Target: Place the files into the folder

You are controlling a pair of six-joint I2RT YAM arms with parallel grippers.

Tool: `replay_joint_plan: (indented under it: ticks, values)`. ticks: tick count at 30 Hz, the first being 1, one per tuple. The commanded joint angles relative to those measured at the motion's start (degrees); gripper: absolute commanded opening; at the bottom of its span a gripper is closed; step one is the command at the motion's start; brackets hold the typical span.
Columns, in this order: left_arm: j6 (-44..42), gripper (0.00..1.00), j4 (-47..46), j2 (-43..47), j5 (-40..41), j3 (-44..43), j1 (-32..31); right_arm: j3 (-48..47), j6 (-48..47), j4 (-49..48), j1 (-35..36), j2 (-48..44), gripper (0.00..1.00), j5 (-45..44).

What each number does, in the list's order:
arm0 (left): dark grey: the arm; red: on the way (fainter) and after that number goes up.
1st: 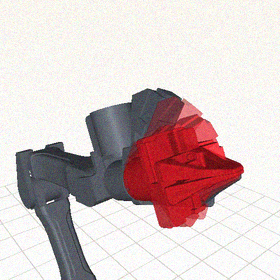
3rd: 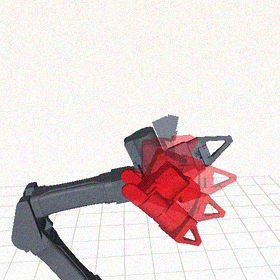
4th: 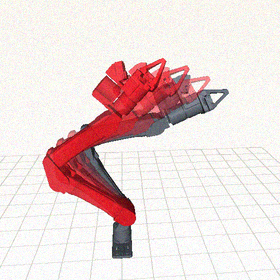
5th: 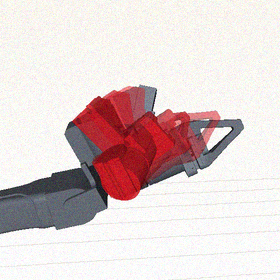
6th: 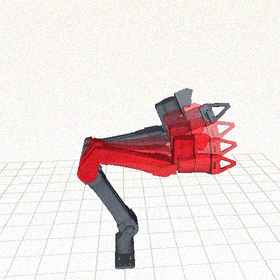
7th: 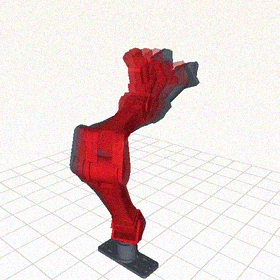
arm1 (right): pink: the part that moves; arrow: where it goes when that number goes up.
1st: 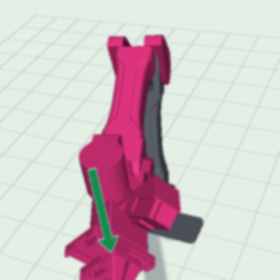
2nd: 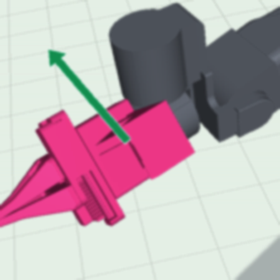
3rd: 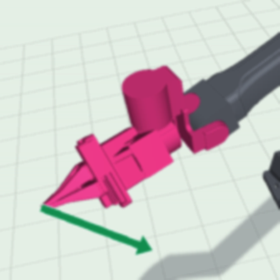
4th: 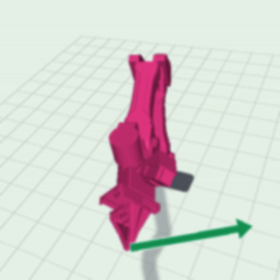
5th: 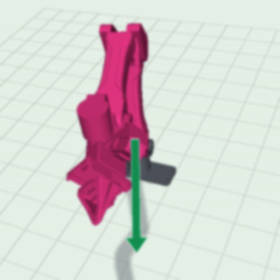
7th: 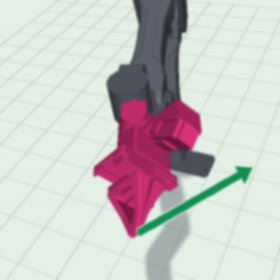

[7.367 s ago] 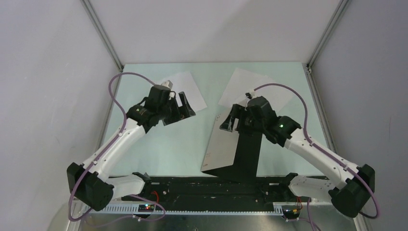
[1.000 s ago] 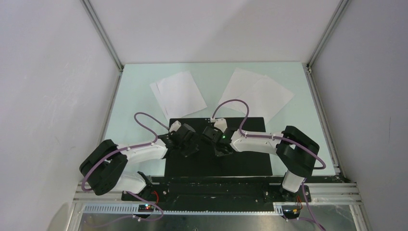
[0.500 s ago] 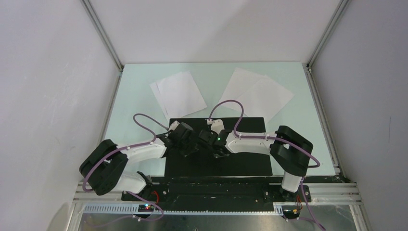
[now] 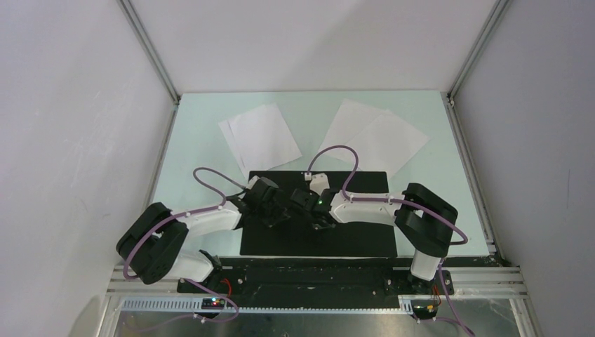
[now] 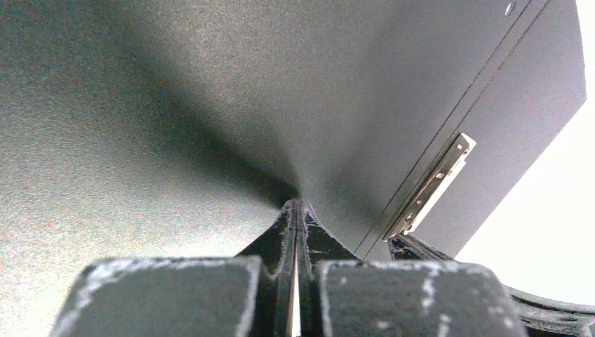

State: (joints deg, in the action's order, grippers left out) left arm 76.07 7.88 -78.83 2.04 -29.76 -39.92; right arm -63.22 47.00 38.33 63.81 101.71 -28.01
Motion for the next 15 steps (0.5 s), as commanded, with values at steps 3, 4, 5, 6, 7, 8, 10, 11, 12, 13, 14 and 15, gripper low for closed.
replay_joint_plan:
  ticks: [3, 4, 5, 6, 7, 8, 10, 11, 12, 13, 14, 15]
  values:
    - [-3.2, 0.00, 8.1, -3.1, 5.5, 3.9, 1.5, 3.1, 1.1, 4.2, -1.5, 0.5, 0.11, -1.8]
    - [-3.2, 0.00, 8.1, -3.1, 5.5, 4.0, 1.6, 3.1, 1.2, 4.3, -1.6, 0.2, 0.11, -1.9]
    - [-3.2, 0.00, 8.1, -3.2, 5.5, 4.0, 1.7, 3.2, 1.2, 4.4, -1.7, 0.0, 0.11, -2.0]
    - [-3.2, 0.00, 8.1, -3.2, 5.5, 4.0, 1.8, 3.3, 1.1, 4.4, -1.8, -0.1, 0.11, -2.0]
    - [-3.2, 0.00, 8.0, -3.2, 5.4, 4.1, 1.8, 3.5, 1.0, 4.4, -2.0, -0.2, 0.11, -2.0]
    - [-3.2, 0.00, 8.0, -3.2, 5.5, 4.1, 1.8, 3.5, 1.0, 4.4, -2.0, -0.2, 0.11, -2.1]
    - [-3.2, 0.00, 8.1, -3.3, 5.4, 4.1, 1.8, 3.7, 0.9, 4.4, -2.1, -0.3, 0.11, -2.1]
    - [-3.2, 0.00, 8.1, -3.3, 5.4, 4.1, 1.8, 3.7, 0.8, 4.4, -2.2, -0.4, 0.11, -2.1]
    - [-3.1, 0.00, 8.1, -3.3, 5.4, 4.1, 1.9, 3.7, 0.8, 4.4, -2.2, -0.8, 0.11, -2.1]
    - [-3.1, 0.00, 8.0, -3.3, 5.4, 4.1, 1.9, 3.7, 0.7, 4.4, -2.3, -0.9, 0.11, -2.0]
    - [-3.2, 0.00, 8.1, -3.3, 5.4, 4.1, 1.8, 3.7, 0.6, 4.3, -2.4, -1.4, 0.11, -1.8]
    - [-3.3, 0.00, 8.1, -3.3, 5.3, 4.0, 1.8, 3.7, 0.3, 4.3, -2.6, -1.9, 0.11, -1.8]
